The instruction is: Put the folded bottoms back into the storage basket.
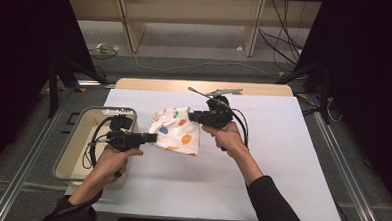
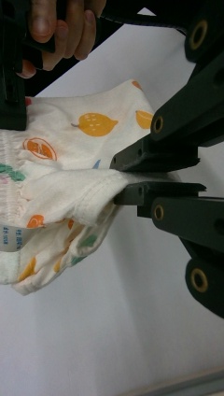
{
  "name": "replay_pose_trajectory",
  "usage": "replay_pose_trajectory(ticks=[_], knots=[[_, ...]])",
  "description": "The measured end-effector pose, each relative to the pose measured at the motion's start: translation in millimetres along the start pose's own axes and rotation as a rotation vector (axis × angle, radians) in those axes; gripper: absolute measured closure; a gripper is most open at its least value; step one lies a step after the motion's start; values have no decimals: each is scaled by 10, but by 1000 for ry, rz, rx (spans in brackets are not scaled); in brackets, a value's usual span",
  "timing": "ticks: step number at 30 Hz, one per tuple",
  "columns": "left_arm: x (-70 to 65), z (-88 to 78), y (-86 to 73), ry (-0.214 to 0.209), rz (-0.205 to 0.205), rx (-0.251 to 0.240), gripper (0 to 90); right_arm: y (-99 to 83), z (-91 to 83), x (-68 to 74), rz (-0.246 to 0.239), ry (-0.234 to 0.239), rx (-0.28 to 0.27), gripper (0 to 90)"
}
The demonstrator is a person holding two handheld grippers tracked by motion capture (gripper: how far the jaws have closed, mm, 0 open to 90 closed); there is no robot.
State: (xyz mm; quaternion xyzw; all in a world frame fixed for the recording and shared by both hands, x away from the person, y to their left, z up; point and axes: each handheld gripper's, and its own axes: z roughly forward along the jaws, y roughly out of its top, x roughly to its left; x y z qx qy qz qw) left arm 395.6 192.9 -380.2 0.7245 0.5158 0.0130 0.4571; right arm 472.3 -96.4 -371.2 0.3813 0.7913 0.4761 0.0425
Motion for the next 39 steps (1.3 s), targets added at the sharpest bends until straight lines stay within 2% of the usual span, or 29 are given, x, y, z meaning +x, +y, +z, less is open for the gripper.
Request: replay_pose_trajectory(ticks=[7,13,39], knots=[[75,-139,12,-2,-5,-7,834,52,75,67,-6,15,-5,807],[148,-257,0,22,2,-12,834,126,183,158,-13,27,-2,807],[351,-580,-14,58,-1,-36,833,320,440,411,-36,46,8,806]])
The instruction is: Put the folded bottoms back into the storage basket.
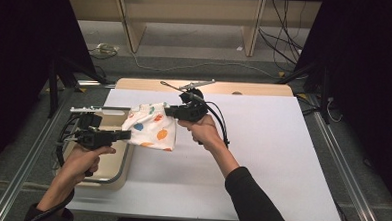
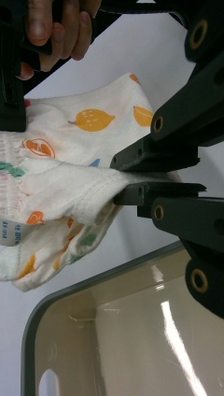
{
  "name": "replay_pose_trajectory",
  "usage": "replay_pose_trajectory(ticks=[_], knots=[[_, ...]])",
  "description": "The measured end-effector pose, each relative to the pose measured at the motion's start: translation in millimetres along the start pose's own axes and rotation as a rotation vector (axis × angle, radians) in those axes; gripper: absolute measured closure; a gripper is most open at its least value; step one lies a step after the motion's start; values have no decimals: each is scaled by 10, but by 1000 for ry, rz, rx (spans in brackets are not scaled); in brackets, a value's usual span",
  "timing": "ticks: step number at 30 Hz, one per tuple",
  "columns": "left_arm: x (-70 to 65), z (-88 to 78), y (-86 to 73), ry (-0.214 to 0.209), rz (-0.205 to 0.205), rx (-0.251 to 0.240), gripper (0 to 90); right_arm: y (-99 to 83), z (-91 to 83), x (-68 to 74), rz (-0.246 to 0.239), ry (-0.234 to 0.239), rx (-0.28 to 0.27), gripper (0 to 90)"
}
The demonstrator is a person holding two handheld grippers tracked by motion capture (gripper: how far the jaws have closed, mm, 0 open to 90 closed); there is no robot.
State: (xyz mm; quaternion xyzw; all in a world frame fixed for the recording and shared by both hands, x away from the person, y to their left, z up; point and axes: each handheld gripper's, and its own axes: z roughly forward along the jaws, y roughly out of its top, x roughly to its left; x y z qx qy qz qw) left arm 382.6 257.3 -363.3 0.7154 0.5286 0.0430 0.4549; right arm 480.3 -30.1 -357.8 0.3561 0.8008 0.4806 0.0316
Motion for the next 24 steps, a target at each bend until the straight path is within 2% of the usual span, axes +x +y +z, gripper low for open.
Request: replay_pose_trajectory(ticks=[11,24], knots=[[112,-133,-19,23,-11,-11,833,110,120,111,-5,8,2,806],[281,-319,-48,45,-40,-34,832,243,323,288,-33,18,13,806]])
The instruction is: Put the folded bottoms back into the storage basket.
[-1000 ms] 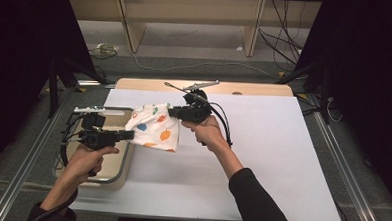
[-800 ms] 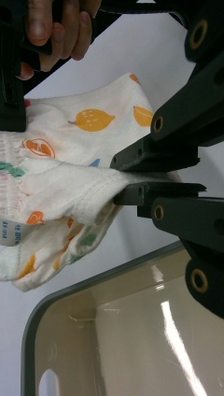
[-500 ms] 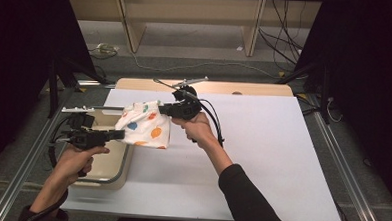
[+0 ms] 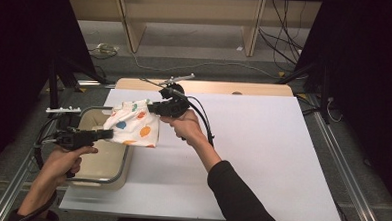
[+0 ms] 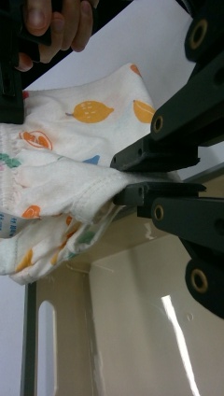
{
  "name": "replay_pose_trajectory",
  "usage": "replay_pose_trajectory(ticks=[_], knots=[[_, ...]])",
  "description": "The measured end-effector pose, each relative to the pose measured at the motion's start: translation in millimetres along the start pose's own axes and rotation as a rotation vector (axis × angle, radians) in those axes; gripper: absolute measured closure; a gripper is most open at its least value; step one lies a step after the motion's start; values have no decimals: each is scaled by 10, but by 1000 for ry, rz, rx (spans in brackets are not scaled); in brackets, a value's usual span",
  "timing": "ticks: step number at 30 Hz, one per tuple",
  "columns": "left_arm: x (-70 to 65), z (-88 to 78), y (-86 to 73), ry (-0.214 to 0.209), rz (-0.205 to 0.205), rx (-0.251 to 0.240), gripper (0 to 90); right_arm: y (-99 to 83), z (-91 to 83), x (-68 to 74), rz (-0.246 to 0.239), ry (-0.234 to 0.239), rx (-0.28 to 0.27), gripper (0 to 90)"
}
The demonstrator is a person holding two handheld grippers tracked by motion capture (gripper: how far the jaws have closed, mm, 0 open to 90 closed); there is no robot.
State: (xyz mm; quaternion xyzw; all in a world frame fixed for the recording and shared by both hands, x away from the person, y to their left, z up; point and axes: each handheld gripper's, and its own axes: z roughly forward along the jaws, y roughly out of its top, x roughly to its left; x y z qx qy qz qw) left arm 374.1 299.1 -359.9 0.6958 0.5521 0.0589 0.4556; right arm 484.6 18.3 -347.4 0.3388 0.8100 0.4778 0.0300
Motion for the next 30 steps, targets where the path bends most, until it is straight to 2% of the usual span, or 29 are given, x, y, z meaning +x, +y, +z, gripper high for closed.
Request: replay_pose_trajectory(ticks=[10,30], knots=[[126,-155,-7,6,-23,-22,832,77,104,120,-20,9,4,806],[303,-358,-65,21,-50,-38,832,164,310,313,-40,21,23,805]])
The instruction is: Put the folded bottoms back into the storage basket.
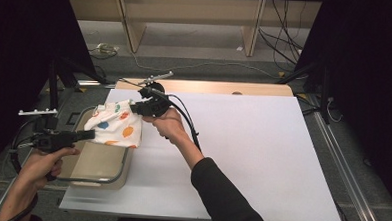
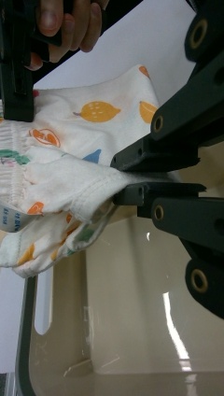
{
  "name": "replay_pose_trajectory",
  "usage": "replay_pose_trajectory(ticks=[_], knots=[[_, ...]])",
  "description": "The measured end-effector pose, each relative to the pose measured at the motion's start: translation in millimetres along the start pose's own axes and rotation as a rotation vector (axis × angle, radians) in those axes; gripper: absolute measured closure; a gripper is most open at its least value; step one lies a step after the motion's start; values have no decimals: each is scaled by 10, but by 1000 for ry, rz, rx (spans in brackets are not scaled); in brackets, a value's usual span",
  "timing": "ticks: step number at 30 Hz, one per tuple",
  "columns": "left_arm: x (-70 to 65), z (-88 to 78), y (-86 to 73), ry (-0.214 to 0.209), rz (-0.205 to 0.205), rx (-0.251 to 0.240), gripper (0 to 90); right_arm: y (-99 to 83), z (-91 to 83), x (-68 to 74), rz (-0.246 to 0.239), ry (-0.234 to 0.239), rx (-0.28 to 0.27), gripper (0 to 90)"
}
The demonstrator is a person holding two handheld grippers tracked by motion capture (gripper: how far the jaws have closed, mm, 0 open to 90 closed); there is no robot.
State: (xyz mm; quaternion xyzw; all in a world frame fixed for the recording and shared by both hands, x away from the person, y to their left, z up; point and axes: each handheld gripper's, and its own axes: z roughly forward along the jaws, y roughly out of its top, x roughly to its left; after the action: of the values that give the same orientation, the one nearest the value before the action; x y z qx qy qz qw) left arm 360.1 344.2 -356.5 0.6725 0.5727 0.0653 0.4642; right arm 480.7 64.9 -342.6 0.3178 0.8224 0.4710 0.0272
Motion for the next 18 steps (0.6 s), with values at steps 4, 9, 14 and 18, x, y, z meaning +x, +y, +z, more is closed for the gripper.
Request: replay_pose_trajectory(ticks=[4,9,14,18], knots=[[32,-26,-9,-3,-6,-1,832,7,49,23,2,2,1,805],[62,-59,-8,1,-8,-1,832,19,104,50,1,3,1,806],[94,-98,-5,5,-9,-3,831,33,147,85,0,9,2,805],[132,-114,-13,5,-15,0,831,39,181,111,-3,12,2,805]])
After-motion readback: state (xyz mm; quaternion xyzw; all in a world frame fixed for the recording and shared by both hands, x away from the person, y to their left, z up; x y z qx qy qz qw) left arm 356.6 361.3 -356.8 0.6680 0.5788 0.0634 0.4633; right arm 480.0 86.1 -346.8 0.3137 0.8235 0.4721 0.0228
